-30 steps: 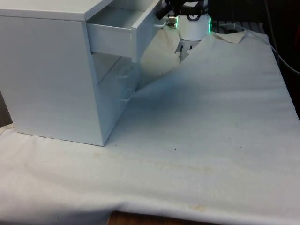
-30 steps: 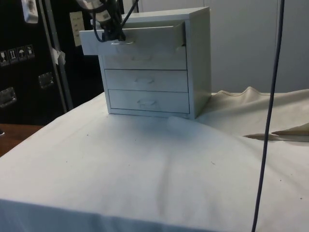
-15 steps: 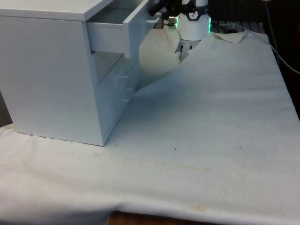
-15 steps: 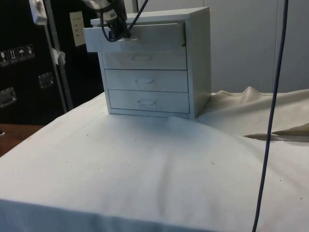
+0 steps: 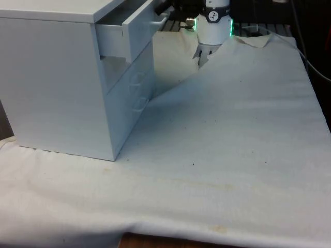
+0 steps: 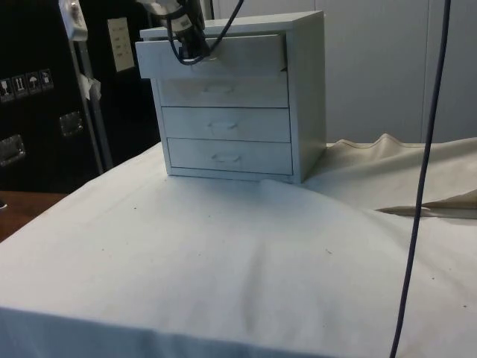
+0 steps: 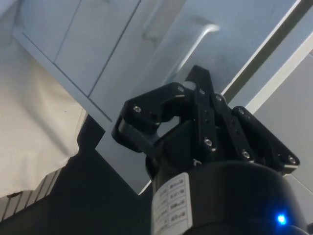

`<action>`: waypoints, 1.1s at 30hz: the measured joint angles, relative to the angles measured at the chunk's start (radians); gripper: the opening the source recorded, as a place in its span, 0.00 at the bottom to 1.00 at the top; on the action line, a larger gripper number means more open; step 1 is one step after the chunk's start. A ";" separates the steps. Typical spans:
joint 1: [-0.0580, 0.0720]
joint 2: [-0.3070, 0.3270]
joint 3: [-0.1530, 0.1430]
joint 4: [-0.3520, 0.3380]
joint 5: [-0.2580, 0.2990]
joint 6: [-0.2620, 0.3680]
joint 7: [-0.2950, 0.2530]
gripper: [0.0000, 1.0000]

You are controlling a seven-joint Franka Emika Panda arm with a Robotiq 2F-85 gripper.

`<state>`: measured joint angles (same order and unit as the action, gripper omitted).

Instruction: Open the drawer, then close it.

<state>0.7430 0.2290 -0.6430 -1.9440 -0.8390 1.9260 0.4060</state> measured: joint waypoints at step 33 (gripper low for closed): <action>-0.008 -0.061 -0.040 -0.083 -0.092 0.004 -0.015 0.00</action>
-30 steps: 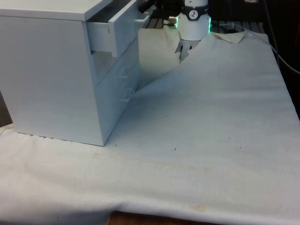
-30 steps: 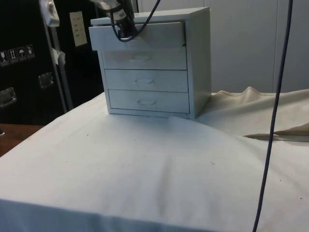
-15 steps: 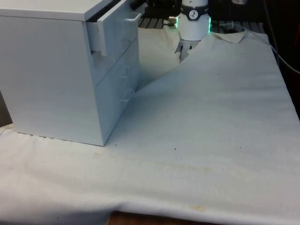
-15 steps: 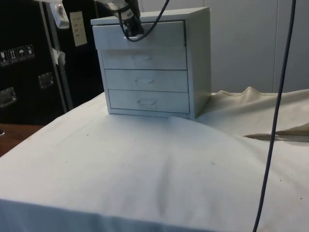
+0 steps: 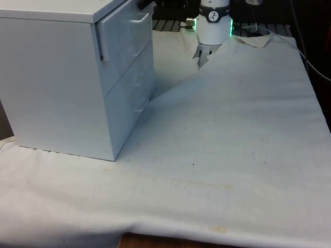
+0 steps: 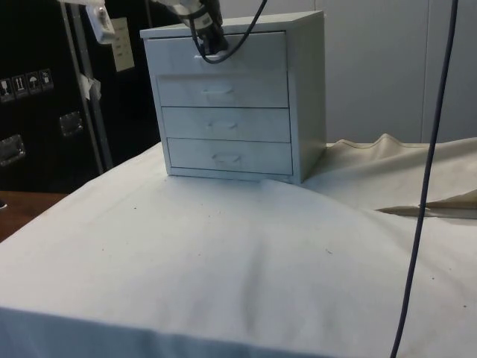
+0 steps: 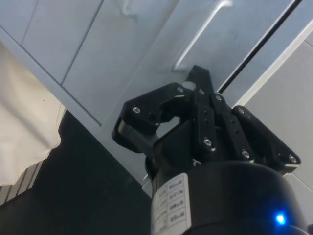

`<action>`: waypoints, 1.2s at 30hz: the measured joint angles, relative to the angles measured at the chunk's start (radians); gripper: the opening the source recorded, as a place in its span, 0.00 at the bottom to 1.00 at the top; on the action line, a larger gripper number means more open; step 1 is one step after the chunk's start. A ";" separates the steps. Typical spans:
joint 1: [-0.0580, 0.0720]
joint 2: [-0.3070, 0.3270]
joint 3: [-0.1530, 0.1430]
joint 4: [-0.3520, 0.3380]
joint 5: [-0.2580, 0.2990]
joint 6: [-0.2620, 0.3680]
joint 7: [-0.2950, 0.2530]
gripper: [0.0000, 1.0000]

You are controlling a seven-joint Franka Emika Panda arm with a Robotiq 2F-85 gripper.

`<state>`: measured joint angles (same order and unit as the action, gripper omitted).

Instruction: Open the drawer, then close it.

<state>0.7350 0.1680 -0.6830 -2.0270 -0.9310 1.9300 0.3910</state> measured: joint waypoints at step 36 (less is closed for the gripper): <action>0.001 -0.013 -0.008 0.008 0.099 0.052 0.039 0.00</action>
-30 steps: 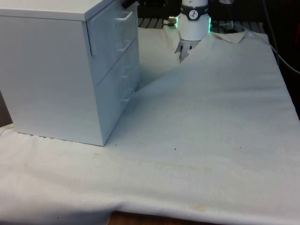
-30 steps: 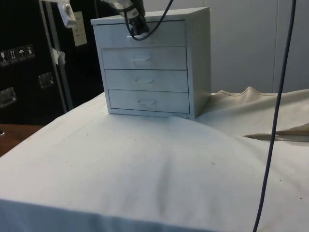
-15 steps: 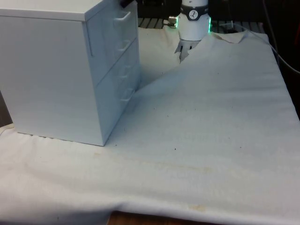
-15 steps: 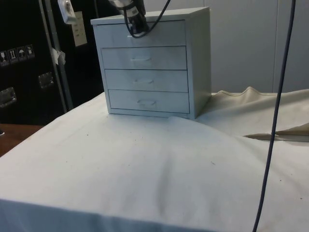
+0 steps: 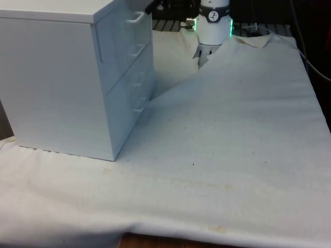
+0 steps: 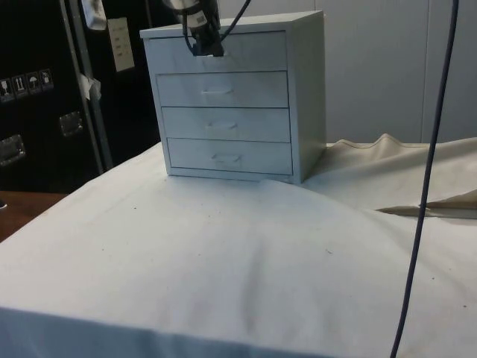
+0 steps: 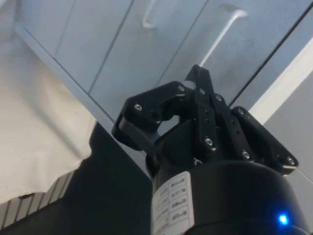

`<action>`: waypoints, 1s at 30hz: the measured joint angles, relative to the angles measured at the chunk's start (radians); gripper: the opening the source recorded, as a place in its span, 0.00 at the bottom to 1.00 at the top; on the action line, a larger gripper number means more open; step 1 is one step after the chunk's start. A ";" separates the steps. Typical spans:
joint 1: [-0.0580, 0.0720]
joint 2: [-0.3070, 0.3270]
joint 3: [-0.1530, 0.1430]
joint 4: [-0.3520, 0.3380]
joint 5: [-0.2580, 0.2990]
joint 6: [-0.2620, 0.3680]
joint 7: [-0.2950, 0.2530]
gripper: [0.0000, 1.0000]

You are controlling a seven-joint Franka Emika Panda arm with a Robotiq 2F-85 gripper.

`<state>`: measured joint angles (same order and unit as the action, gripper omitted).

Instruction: Open the drawer, then close it.

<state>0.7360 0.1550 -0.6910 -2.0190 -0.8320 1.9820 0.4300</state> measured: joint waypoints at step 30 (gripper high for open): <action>0.006 -0.002 0.038 0.002 0.159 0.101 0.068 0.00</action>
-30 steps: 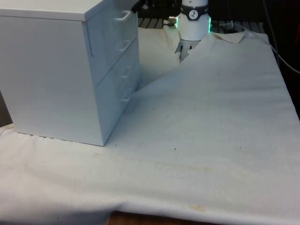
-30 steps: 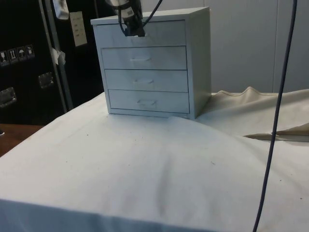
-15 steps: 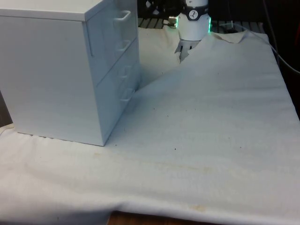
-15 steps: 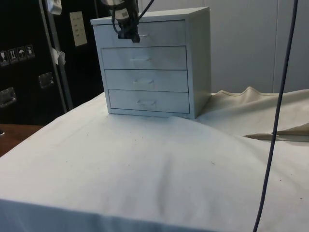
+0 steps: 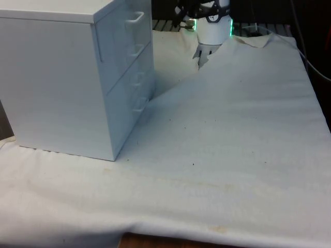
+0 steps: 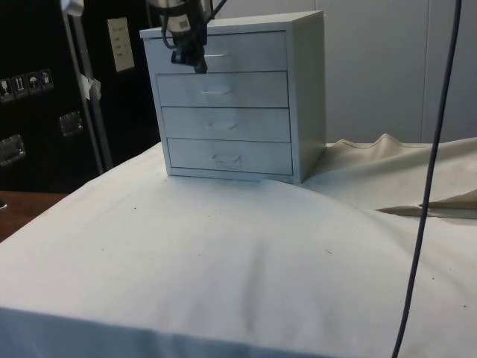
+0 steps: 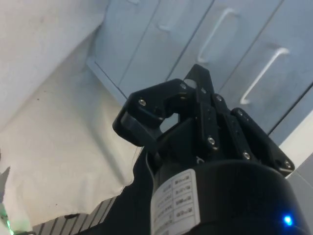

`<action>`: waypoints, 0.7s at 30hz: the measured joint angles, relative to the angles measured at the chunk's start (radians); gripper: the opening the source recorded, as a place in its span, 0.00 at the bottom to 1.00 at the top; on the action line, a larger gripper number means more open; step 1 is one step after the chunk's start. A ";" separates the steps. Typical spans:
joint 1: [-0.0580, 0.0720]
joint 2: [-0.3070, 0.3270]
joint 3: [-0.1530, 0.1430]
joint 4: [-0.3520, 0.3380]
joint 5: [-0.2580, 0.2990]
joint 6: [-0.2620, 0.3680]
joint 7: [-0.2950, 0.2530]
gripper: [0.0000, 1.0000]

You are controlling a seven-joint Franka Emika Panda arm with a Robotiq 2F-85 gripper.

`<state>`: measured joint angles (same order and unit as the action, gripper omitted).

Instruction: Open the drawer, then close it.

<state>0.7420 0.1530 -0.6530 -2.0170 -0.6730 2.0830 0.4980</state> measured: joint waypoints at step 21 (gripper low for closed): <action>0.000 0.025 0.040 0.034 0.022 -0.001 0.034 0.00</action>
<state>0.7420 0.1780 -0.6130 -1.9830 -0.6510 2.0820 0.5320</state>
